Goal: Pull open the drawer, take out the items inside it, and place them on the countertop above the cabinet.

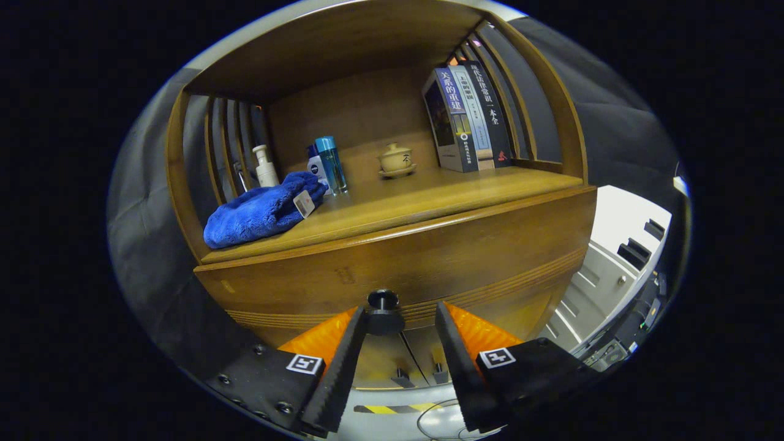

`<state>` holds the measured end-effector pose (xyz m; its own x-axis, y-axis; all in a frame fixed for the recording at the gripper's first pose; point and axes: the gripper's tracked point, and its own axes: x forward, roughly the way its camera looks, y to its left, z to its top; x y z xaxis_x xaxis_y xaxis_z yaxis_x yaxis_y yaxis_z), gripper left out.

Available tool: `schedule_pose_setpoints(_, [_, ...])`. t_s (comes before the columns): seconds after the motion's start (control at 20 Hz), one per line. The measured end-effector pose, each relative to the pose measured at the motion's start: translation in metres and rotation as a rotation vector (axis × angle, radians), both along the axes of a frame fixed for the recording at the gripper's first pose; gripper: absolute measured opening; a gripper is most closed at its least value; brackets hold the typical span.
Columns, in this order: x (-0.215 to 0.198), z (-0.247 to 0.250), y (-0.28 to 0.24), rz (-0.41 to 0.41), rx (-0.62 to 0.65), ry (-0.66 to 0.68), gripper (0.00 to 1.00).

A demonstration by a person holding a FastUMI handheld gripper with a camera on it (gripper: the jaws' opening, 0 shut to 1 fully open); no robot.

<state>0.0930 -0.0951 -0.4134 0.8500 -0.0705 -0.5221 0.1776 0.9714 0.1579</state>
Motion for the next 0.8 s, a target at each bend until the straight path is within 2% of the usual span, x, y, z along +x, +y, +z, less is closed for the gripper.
schedule_pose_setpoints(0.15, [0.006, -0.004, 0.014, 0.027, 0.045, 0.002, 0.79])
schedule_pose_setpoints(0.55, [0.029, -0.033, 0.014, 0.006, -0.060, 0.096, 0.63])
schedule_pose_setpoints(0.8, [0.028, -0.033, 0.016, 0.024, -0.062, 0.096, 0.44])
